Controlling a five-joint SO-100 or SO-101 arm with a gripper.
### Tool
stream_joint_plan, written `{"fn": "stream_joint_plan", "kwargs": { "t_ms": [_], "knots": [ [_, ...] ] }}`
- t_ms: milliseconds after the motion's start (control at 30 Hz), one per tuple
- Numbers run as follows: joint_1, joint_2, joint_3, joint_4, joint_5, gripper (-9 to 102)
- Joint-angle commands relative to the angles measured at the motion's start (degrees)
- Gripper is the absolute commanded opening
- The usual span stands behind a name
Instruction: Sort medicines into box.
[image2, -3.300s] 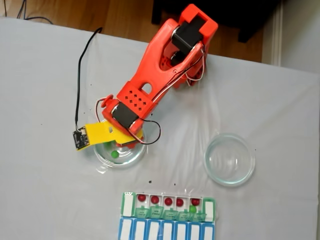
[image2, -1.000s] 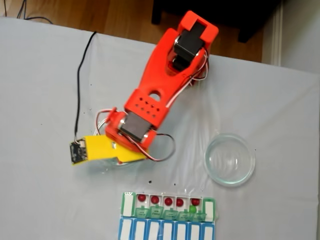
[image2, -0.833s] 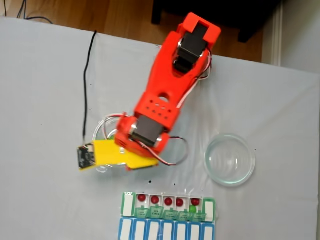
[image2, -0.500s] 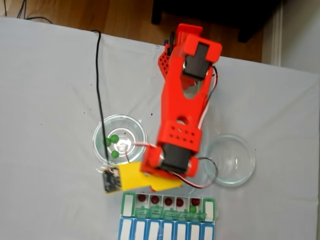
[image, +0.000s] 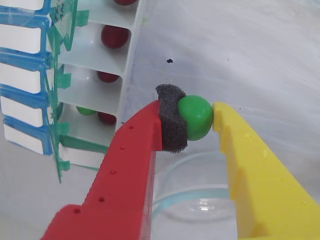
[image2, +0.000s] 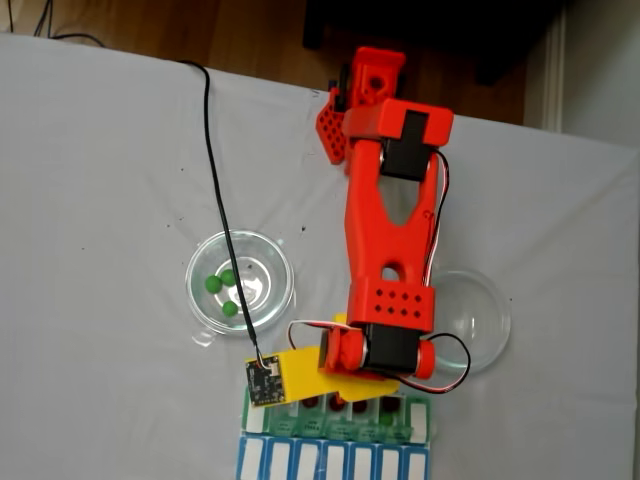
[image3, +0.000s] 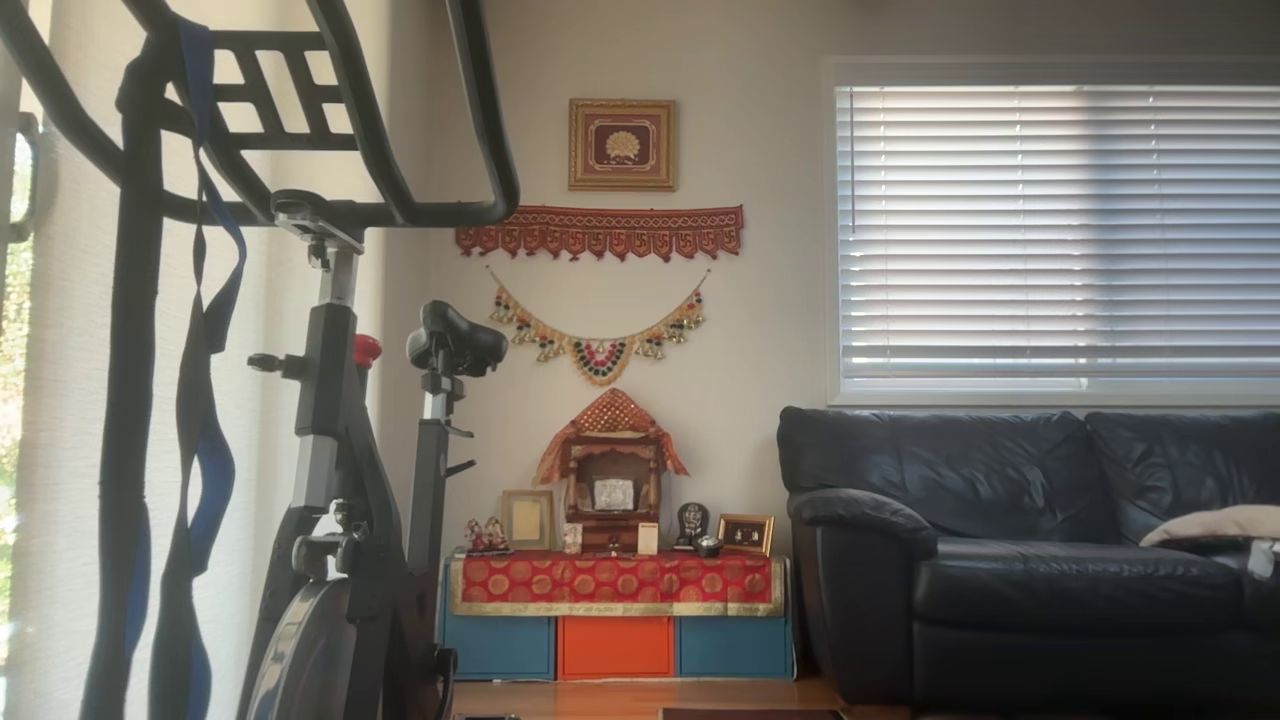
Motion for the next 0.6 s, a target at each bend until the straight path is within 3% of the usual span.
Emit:
{"fn": "stream_joint_plan", "kwargs": {
  "t_ms": [0,567],
  "knots": [
    [-1.76,-0.26,-6.68,-0.88,0.53,1],
    [-4.75,-11.51,-21.36,-1.23,5.36,1]
  ]
}}
